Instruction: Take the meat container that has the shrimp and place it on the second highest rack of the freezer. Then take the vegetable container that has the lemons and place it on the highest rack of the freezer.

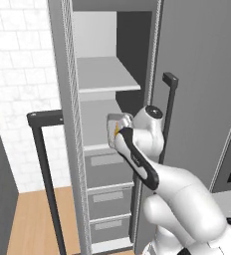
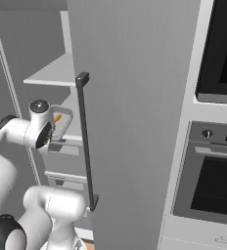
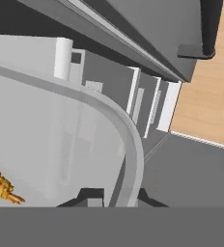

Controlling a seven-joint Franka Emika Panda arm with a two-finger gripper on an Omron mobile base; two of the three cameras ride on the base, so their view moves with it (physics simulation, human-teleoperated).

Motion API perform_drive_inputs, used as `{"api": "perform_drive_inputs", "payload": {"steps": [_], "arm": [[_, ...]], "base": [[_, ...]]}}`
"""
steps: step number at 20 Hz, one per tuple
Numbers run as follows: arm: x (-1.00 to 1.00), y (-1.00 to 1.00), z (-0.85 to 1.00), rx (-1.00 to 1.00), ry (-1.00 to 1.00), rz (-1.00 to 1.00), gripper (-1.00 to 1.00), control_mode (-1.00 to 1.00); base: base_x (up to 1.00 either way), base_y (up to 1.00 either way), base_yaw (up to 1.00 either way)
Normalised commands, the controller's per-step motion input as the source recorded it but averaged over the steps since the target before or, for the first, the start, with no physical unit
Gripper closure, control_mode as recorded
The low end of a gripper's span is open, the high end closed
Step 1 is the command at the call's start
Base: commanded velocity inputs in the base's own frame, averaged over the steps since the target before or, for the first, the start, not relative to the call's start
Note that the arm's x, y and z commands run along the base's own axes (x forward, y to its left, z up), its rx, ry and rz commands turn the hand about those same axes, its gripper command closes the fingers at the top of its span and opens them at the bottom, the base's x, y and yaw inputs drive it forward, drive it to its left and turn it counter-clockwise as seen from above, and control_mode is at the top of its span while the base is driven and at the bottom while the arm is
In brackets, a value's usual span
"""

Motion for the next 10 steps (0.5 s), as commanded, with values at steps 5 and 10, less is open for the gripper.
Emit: {"api": "perform_drive_inputs", "payload": {"steps": [5, 10], "arm": [[0.26, 0.12, 0.00, -0.06, -0.14, 0.00, 1.00, -1.00], [0.07, 0.01, 0.00, -0.01, -0.04, 0.00, 1.00, -1.00]], "base": [[0.00, 0.00, 0.00], [0.00, 0.00, 0.00]]}}
